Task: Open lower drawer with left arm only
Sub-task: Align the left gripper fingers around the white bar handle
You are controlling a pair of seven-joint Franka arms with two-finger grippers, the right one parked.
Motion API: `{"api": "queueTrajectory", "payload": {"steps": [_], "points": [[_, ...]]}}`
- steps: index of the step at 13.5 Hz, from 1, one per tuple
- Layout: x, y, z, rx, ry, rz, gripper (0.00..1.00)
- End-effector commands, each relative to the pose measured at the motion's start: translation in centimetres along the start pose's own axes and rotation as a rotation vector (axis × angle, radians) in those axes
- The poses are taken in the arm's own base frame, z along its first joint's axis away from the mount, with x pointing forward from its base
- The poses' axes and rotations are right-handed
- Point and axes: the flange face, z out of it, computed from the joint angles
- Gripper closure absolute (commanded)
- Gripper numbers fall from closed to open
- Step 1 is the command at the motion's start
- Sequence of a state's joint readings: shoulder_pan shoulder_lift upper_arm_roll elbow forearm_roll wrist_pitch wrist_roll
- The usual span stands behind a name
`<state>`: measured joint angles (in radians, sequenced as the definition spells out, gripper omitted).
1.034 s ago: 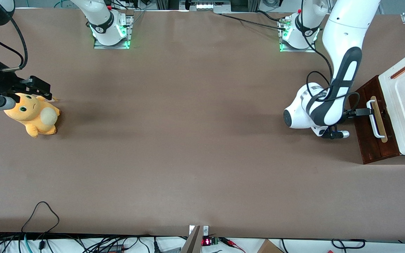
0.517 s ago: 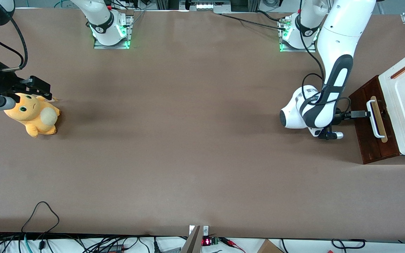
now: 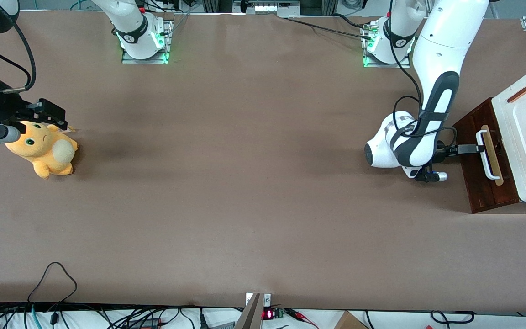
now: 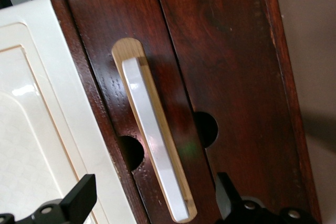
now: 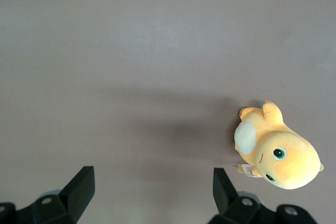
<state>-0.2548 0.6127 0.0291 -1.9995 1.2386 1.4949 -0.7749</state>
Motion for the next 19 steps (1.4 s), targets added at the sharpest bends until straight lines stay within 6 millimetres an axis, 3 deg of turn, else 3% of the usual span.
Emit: {"api": "queueTrajectory", "payload": {"steps": [1,10,19], "points": [[0.4,-0.4,0.3,0.030,0.009,-0.010,0.00],[1.6,-1.4,2.9,0.032,0.008,-0.026,0.00],[2.2,-0.3,4.7,0.049,-0.005,-0.019,0.00]]}}
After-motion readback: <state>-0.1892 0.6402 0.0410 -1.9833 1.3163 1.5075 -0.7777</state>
